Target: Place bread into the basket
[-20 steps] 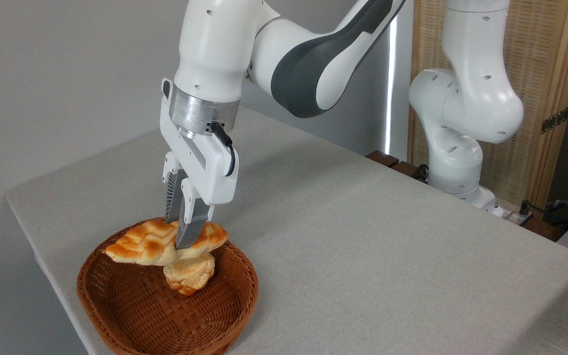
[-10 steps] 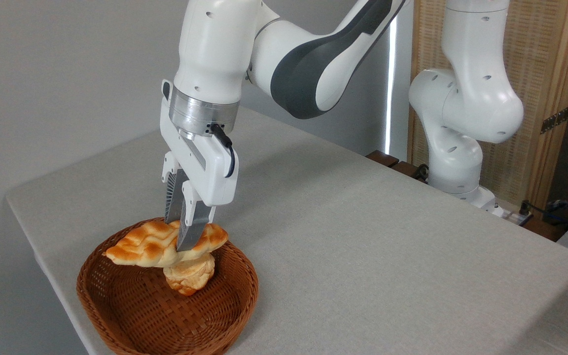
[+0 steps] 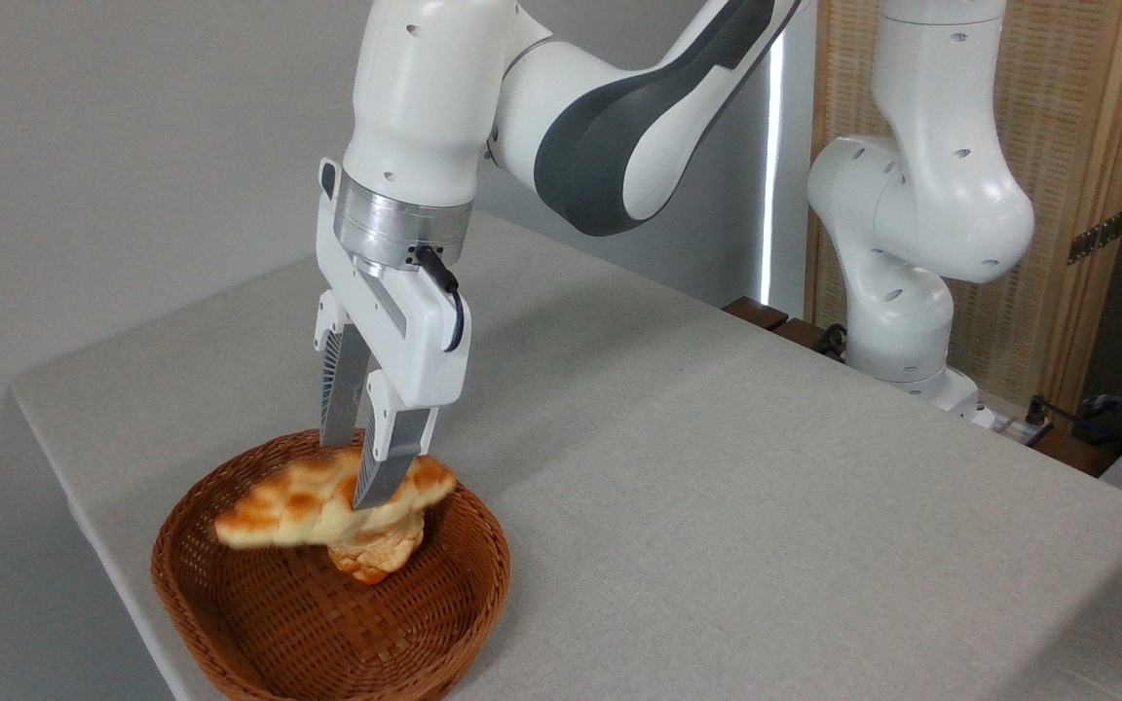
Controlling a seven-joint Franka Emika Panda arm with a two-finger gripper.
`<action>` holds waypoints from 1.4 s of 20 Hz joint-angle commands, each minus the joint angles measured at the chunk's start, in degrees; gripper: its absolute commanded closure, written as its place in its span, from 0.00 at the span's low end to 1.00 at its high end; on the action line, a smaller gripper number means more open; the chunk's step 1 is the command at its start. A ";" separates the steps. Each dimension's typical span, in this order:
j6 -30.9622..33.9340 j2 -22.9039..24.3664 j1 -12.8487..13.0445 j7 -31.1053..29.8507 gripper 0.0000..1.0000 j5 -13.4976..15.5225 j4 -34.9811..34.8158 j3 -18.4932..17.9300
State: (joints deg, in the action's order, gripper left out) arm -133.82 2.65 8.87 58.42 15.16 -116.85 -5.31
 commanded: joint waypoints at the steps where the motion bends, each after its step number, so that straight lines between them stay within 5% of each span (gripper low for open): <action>1: -0.39 -0.18 0.01 -0.41 0.00 1.01 0.57 0.13; 12: -0.13 0.34 0.00 -1.20 0.00 0.93 0.75 0.13; 16: 1.71 1.66 0.00 -8.04 0.00 0.49 1.01 -0.13; 19: 8.71 2.89 -0.17 -10.61 0.00 -0.13 3.02 -0.66; 28: 35.10 2.89 -0.61 -14.03 0.00 -8.47 16.21 -0.84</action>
State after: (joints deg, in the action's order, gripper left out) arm -107.39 6.18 7.97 47.59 10.23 -105.61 -6.01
